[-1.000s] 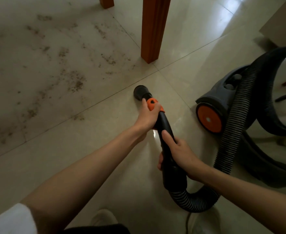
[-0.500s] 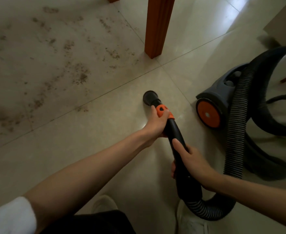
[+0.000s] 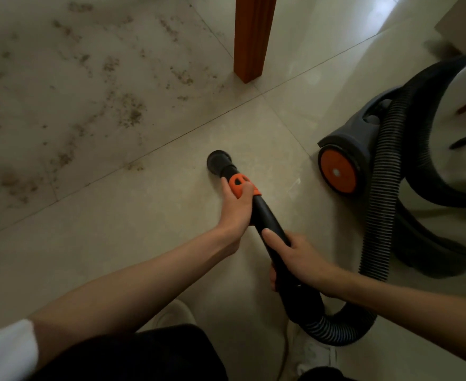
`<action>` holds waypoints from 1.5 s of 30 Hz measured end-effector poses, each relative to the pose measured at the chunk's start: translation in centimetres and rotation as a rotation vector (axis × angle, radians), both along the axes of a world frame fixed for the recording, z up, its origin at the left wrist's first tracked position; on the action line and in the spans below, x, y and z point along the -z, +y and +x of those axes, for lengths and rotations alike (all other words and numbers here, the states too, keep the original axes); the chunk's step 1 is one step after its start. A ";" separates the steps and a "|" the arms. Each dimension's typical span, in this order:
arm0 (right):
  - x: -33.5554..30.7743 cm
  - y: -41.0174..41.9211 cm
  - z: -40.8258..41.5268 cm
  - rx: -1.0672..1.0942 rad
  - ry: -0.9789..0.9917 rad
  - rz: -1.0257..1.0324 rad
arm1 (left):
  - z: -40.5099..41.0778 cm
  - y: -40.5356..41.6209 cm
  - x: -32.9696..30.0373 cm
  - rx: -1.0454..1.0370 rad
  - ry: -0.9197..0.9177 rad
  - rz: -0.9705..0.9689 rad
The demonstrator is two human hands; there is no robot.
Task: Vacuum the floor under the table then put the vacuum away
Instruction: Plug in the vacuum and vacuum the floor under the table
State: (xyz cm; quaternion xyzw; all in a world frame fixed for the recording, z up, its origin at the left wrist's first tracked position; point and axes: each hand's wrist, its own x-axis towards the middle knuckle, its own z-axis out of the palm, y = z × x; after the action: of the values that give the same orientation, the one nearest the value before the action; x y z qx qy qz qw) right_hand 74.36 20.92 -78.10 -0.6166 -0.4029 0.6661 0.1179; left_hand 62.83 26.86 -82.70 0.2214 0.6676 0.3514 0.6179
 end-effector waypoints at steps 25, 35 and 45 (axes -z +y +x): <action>-0.2 0.7 -2.7 -0.263 -0.007 0.007 | -4.5 -1.9 -1.0 -0.123 -0.228 -0.031; 0.8 3.3 -9.2 -0.477 -0.005 0.097 | -10.8 -1.5 -0.5 -0.405 -0.071 0.000; 1.1 4.8 -9.6 -0.438 -0.045 0.069 | -11.6 0.1 -0.8 -0.281 -0.138 0.021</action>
State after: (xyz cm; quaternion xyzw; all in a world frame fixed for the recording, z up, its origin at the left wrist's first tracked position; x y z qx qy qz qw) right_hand 64.72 25.74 -79.17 -0.5247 -0.5520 0.6478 -0.0175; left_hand 51.21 26.96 -81.89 0.1076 0.6442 0.4558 0.6048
